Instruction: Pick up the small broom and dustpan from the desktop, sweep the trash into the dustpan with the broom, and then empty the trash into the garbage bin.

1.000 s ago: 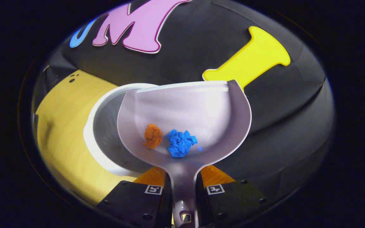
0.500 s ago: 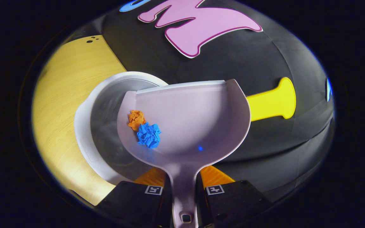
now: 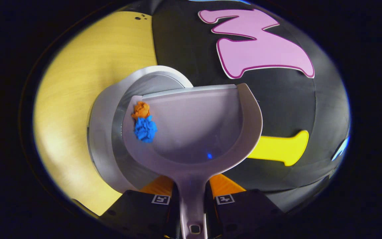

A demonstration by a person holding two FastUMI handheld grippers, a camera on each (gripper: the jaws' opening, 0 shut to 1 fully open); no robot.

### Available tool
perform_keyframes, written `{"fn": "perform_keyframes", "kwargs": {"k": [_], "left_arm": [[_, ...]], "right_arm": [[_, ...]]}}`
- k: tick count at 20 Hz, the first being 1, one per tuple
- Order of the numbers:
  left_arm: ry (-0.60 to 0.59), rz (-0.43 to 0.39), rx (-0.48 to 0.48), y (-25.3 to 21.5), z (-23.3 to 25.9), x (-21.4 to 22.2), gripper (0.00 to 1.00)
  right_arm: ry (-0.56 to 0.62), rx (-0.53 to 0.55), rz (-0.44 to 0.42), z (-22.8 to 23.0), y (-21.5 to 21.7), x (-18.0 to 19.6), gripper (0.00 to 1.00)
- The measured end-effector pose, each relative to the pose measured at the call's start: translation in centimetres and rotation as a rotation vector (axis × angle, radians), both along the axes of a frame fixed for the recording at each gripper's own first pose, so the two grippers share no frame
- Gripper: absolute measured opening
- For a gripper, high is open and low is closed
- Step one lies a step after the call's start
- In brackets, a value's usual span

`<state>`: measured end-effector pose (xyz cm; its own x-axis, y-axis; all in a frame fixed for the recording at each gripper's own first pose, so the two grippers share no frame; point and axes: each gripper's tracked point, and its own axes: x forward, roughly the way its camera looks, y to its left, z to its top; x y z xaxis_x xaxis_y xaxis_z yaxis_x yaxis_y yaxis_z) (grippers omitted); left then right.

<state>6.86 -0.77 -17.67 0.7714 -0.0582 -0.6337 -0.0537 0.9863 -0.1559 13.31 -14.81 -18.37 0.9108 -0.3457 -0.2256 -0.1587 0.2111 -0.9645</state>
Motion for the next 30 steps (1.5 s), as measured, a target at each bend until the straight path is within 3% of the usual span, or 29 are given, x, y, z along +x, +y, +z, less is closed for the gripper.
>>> {"fn": "perform_keyframes", "kwargs": {"k": [4, 5, 9, 14, 16, 19, 20, 22, 23, 30], "left_arm": [[-0.006, 0.002, -0.008, 0.2, 0.0, 0.0, 0.27], [-0.005, 0.001, -0.006, 0.3, -0.1, -0.1, 0.27], [-0.003, -0.004, -0.002, 0.3, -0.2, -0.2, 0.29], [-0.023, 0.002, 0.006, 1.0, 0.4, 0.0, 0.28], [-0.029, 0.001, 0.008, 1.3, 0.6, 0.1, 0.27], [-0.047, 0.0, 0.0, 1.7, 1.1, -0.1, 0.27], [-0.055, 0.0, -0.001, 1.7, 1.3, -0.1, 0.26], [-0.07, -0.002, 0.0, 2.1, 1.5, -0.3, 0.28], [-0.078, -0.003, -0.001, 2.3, 1.6, -0.5, 0.28], [-0.108, -0.026, -0.005, 3.7, 2.3, -2.3, 0.27]], "right_arm": [[0.033, -0.102, 0.023, 0.3, -0.4, 0.6, 0.35], [0.033, -0.111, 0.023, 0.4, -0.4, 0.5, 0.39], [0.041, -0.127, 0.021, 0.4, -0.3, 0.3, 0.35], [0.05, -0.031, -0.034, 0.9, -1.2, -0.5, 0.31], [0.038, 0.006, -0.053, 1.7, -1.7, -1.1, 0.35], [0.017, 0.134, -0.108, 3.1, -2.5, -3.1, 0.35], [0.005, 0.174, -0.129, 3.5, -2.8, -3.7, 0.39], [-0.02, 0.275, -0.169, 4.4, -3.2, -5.3, 0.35], [-0.034, 0.335, -0.189, 5.0, -3.6, -6.0, 0.38], [-0.202, 0.82, -0.286, 8.5, -2.7, -10.0, 0.35]]}}
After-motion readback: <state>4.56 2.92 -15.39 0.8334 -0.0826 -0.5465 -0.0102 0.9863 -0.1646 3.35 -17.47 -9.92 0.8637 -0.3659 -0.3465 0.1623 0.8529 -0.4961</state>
